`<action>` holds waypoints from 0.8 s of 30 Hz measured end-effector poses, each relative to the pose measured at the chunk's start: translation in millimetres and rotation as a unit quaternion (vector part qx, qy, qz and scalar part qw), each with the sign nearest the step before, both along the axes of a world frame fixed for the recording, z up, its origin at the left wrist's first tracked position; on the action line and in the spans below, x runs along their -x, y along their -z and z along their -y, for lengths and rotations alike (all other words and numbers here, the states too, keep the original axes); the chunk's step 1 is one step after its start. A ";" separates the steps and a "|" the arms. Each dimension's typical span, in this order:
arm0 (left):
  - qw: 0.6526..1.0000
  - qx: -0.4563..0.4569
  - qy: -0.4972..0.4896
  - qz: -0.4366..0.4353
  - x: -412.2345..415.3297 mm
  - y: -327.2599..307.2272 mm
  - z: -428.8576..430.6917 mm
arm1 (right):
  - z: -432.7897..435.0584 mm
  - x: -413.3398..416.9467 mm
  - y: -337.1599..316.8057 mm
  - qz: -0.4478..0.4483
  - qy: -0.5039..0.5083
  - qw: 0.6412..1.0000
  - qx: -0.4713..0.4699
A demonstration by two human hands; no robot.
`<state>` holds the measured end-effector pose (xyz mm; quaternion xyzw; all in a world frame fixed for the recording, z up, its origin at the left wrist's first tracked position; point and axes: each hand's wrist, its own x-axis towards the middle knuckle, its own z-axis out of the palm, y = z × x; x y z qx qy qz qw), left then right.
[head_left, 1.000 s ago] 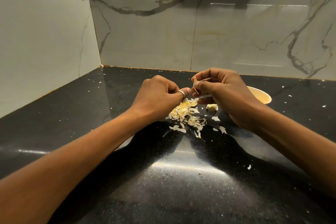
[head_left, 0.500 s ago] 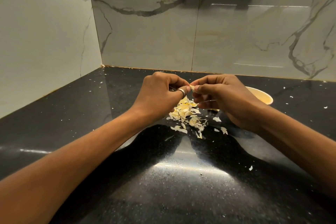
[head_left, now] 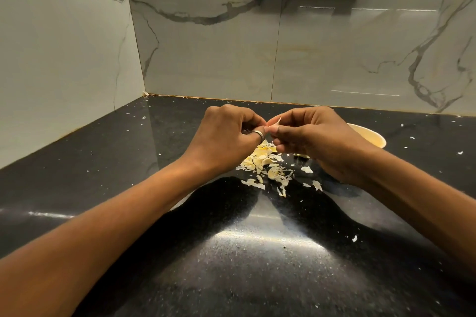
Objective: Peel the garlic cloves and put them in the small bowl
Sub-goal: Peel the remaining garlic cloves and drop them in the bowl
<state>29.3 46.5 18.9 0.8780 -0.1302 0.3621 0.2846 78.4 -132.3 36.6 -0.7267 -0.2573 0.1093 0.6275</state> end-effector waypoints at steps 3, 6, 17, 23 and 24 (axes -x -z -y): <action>1.000 -0.012 -0.005 -0.015 -0.4 1.4 0.4 | -0.2 -0.7 3.2 0.040 0.007 0.999 0.028; 1.000 -0.019 -0.009 -0.015 -1.7 2.5 -0.4 | -1.4 1.5 5.3 0.071 0.004 0.996 0.055; 0.998 -0.012 -0.005 -0.057 0.0 0.7 1.4 | -0.3 3.5 5.4 0.117 0.008 0.990 0.073; 0.995 0.043 0.009 -0.094 0.1 1.1 4.8 | 0.2 2.8 5.1 0.119 0.011 0.991 0.067; 0.994 0.051 0.010 -0.100 -0.4 2.3 5.5 | 0.3 2.8 5.1 0.121 0.011 0.990 0.069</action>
